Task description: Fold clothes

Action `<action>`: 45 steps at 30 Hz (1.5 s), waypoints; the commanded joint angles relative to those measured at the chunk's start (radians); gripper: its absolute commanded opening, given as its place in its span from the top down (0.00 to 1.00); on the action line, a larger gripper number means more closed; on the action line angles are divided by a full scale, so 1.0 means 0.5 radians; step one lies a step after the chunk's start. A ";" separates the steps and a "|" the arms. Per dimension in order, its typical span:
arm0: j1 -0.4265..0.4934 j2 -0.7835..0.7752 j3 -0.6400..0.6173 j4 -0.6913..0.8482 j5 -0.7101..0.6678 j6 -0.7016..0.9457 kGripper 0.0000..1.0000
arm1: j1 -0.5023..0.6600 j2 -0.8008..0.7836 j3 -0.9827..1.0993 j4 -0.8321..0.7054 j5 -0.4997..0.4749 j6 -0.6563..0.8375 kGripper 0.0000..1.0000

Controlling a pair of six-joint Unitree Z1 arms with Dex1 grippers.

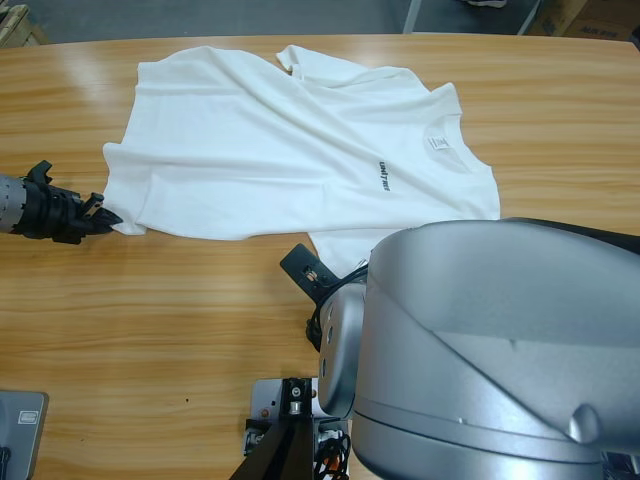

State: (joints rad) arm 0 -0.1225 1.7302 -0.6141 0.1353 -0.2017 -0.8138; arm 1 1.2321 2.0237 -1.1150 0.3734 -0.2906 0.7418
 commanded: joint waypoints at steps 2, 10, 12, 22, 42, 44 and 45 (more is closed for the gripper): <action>-0.082 0.201 0.072 0.003 0.090 -0.029 1.00 | -0.031 0.148 0.117 0.055 -0.103 -0.020 0.06; -0.084 0.187 0.072 0.003 0.103 -0.034 1.00 | -0.031 0.191 0.135 0.057 -0.130 0.026 0.06; -0.085 0.178 0.072 0.006 0.103 -0.035 1.00 | -0.031 0.226 0.138 0.057 -0.126 0.026 0.06; -0.086 0.151 0.067 0.020 0.130 -0.051 1.00 | -0.033 0.301 0.075 0.126 0.026 -0.023 0.05; -0.151 0.067 0.031 0.079 0.201 -0.146 1.00 | -0.038 0.364 -0.020 0.395 -0.191 0.040 0.00; -0.151 0.067 0.021 0.079 0.200 -0.149 1.00 | -0.036 0.331 -0.019 0.342 -0.122 0.024 0.00; -0.151 0.065 0.018 0.079 0.201 -0.149 1.00 | -0.034 0.318 -0.019 0.328 -0.106 0.020 0.00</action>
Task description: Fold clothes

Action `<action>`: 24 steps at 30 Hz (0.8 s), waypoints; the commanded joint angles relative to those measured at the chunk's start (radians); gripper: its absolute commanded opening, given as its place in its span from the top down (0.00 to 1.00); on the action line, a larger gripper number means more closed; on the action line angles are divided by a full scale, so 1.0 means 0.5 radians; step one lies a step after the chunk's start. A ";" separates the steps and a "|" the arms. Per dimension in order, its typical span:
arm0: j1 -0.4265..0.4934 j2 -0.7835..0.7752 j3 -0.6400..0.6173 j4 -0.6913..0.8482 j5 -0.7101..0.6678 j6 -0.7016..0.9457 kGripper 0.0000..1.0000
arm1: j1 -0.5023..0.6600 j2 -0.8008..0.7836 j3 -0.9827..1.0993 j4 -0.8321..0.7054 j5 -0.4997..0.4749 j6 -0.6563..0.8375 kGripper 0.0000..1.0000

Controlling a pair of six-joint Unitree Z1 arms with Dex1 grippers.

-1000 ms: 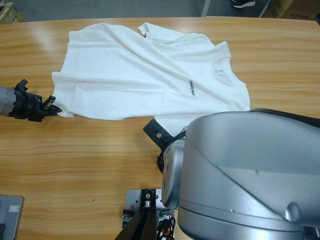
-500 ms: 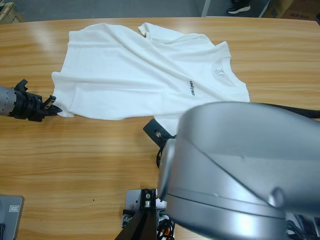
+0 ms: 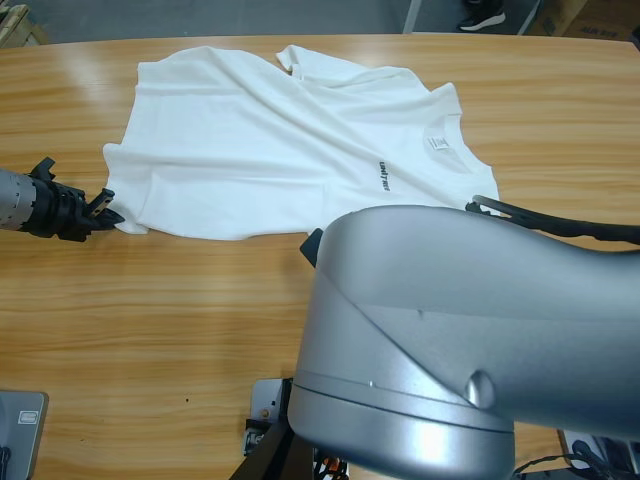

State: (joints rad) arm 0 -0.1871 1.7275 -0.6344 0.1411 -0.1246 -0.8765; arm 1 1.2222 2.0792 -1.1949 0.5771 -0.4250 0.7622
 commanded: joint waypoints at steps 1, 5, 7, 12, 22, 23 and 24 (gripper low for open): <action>-0.021 0.070 0.057 0.069 0.047 -0.022 1.00 | -0.014 0.196 0.142 -0.084 0.169 -0.024 0.00; -0.014 0.070 0.060 0.071 0.047 -0.020 1.00 | -0.011 0.196 0.185 -0.086 0.184 -0.027 0.00; -0.015 0.067 0.060 0.071 0.048 -0.020 1.00 | -0.011 0.212 0.225 -0.110 0.187 -0.017 0.00; -0.012 0.064 0.059 0.071 0.053 -0.020 1.00 | -0.011 0.212 0.302 -0.197 0.198 -0.020 0.22; -0.012 0.039 0.057 0.077 0.056 -0.023 1.00 | -0.011 0.229 0.311 -0.224 0.236 -0.070 0.28; -0.009 0.035 0.054 0.082 0.056 -0.023 1.00 | -0.011 0.229 0.315 -0.228 0.238 -0.070 0.29; -0.009 0.031 0.054 0.083 0.056 -0.023 1.00 | -0.011 0.225 0.320 -0.235 0.239 -0.070 0.34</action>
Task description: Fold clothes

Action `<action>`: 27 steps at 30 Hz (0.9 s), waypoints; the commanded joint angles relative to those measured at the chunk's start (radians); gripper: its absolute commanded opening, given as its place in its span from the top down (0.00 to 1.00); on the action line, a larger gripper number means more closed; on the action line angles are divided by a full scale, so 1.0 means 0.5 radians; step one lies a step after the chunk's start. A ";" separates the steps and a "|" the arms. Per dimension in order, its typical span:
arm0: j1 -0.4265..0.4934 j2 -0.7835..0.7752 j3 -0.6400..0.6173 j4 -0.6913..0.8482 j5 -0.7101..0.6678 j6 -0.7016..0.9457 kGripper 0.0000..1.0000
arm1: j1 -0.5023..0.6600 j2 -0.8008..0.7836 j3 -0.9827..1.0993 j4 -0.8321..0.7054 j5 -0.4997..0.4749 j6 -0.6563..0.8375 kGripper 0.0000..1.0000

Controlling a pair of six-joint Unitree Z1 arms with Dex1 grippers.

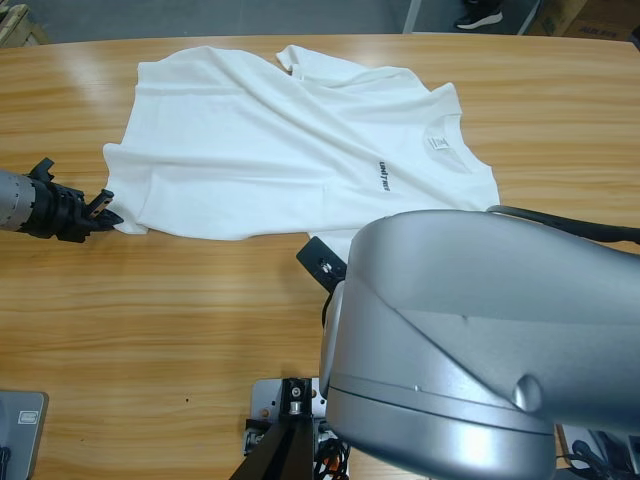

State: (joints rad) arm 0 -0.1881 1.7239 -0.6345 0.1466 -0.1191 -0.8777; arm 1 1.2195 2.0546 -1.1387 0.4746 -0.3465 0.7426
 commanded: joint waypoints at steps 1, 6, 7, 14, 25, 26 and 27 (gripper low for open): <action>-0.007 0.035 0.052 0.072 0.045 -0.021 1.00 | -0.006 0.271 0.216 -0.039 0.082 -0.032 0.37; -0.007 0.028 0.042 0.075 0.044 -0.027 1.00 | -0.006 0.251 0.251 -0.104 0.109 -0.086 0.48; -0.007 0.026 0.042 0.076 0.045 -0.027 1.00 | -0.006 0.250 0.252 -0.114 0.119 -0.095 0.52; -0.007 0.028 0.042 0.081 0.043 -0.027 1.00 | -0.006 0.250 0.255 -0.144 0.153 -0.114 1.00; -0.007 0.019 0.041 0.093 0.048 -0.042 1.00 | -0.006 0.254 0.238 -0.121 0.171 -0.127 1.00; -0.007 0.019 0.039 0.093 0.048 -0.042 1.00 | -0.006 0.254 0.237 -0.104 0.166 -0.132 1.00; -0.007 0.019 0.039 0.093 0.048 -0.042 1.00 | -0.006 0.258 0.237 -0.088 0.163 -0.138 1.00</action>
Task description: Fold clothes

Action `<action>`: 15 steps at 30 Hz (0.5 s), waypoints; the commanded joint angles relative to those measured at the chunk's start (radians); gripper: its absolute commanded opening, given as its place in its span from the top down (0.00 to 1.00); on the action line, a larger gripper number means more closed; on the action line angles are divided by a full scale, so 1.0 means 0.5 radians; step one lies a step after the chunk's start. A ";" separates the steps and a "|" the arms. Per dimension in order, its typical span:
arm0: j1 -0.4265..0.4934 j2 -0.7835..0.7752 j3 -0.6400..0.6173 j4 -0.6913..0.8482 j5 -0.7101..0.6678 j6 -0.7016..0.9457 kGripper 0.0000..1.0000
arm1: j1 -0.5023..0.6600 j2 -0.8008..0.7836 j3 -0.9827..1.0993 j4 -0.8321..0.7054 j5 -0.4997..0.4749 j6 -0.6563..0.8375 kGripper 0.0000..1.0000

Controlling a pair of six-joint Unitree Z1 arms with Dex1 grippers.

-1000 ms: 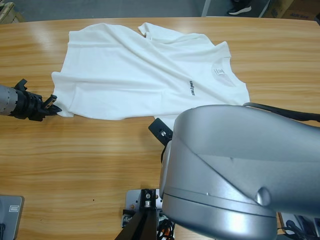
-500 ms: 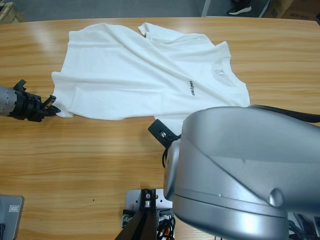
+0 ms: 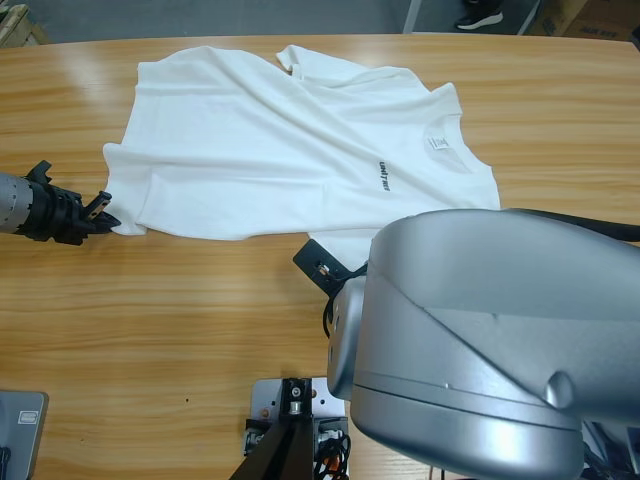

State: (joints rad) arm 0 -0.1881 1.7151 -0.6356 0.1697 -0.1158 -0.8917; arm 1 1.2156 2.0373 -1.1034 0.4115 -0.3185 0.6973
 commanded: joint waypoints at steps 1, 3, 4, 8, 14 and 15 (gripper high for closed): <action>-0.007 0.038 0.039 0.047 0.041 -0.016 1.00 | 0.002 0.294 0.169 0.045 0.109 -0.048 1.00; -0.007 0.040 0.038 0.047 0.041 -0.017 1.00 | 0.002 0.285 0.178 0.046 0.110 -0.042 1.00; -0.007 0.039 0.039 0.047 0.041 -0.017 1.00 | 0.002 0.270 0.179 0.050 0.109 -0.031 1.00; -0.007 0.034 0.053 0.047 0.044 -0.014 1.00 | -0.031 0.087 0.173 0.083 0.122 -0.018 0.99; -0.007 0.027 0.044 0.047 0.044 -0.012 1.00 | -0.108 -0.002 0.172 0.232 0.045 0.015 0.00; -0.007 0.028 0.044 0.047 0.044 -0.011 1.00 | -0.112 -0.009 0.176 0.232 0.046 0.020 0.00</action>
State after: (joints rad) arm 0 -0.1881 1.7131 -0.6356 0.1735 -0.1149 -0.8939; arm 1 1.1913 1.9990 -1.0825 0.4621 -0.2862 0.6918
